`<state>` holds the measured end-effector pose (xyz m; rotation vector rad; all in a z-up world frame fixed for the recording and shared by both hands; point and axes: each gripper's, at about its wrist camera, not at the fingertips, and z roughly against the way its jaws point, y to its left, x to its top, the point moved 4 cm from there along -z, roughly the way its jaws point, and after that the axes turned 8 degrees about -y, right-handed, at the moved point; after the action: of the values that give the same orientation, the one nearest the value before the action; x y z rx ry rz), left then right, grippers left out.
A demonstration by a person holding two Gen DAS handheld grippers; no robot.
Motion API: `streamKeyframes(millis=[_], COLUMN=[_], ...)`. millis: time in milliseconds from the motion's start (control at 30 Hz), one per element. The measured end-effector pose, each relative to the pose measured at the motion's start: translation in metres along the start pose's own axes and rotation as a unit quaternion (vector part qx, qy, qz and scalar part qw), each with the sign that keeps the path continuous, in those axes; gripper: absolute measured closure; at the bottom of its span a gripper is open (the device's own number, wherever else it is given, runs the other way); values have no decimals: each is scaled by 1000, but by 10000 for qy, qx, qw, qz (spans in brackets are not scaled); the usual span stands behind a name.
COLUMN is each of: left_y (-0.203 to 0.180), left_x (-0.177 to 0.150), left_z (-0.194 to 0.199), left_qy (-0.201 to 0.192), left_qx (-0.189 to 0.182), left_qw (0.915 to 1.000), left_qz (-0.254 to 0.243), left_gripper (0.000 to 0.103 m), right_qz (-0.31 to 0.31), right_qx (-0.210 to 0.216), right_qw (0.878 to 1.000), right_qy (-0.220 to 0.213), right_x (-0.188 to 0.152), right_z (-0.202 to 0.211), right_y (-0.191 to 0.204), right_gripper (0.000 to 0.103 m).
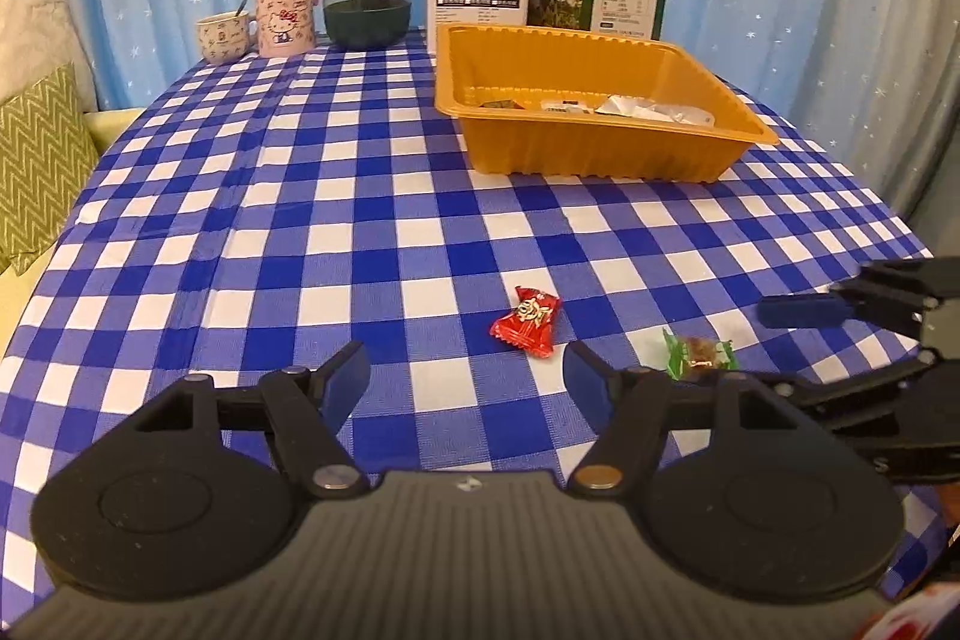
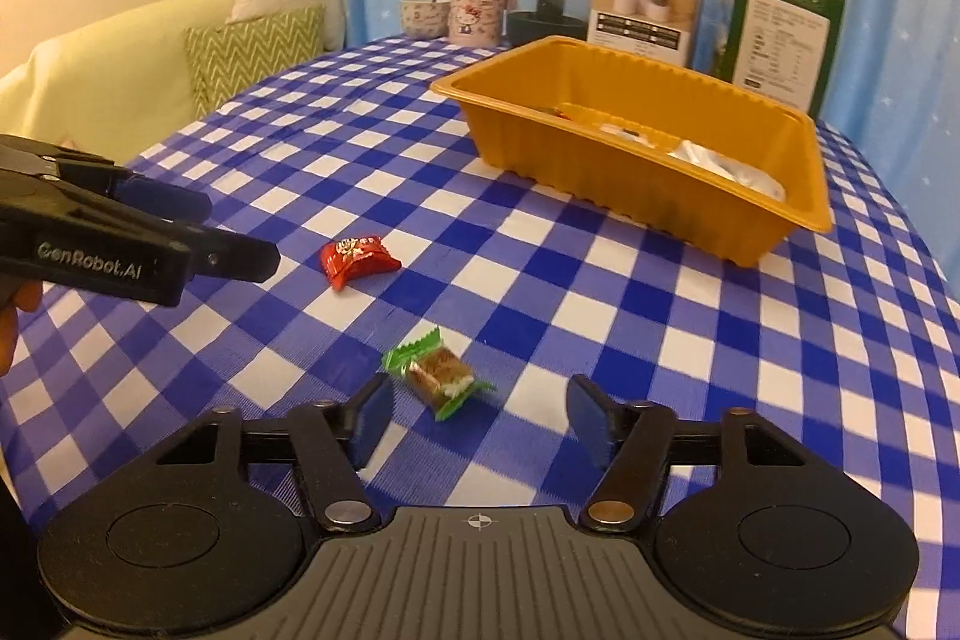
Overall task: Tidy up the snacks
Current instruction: 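Move both tools back from the tray toward the last two candies, then grasp the green-wrapped candy with the right gripper while the left gripper grasps the red candy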
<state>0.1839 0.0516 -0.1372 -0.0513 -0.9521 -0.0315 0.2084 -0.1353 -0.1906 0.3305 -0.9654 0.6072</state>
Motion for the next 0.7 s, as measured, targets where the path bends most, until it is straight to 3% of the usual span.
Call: streamKeyframes(millis=[267,467,700], left_y=[0,-3,-11], left_x=[0,0,1], left_z=[-6,-11,-18], left_qy=[8,78,165], left_qx=[-69,-159,-249], left_qw=[9999,9998,9994], left_qz=[74,67,-152], left_gripper=[35,35,39], right_qz=[162,233,298], right_qx=[68,221,188], right_qw=[9998,9995,9993], right_qy=[35,34,-112], right_x=[1,2,6], right_z=[-18,-19,-10], right_y=[-1,6,11], right_gripper=[59,81,83])
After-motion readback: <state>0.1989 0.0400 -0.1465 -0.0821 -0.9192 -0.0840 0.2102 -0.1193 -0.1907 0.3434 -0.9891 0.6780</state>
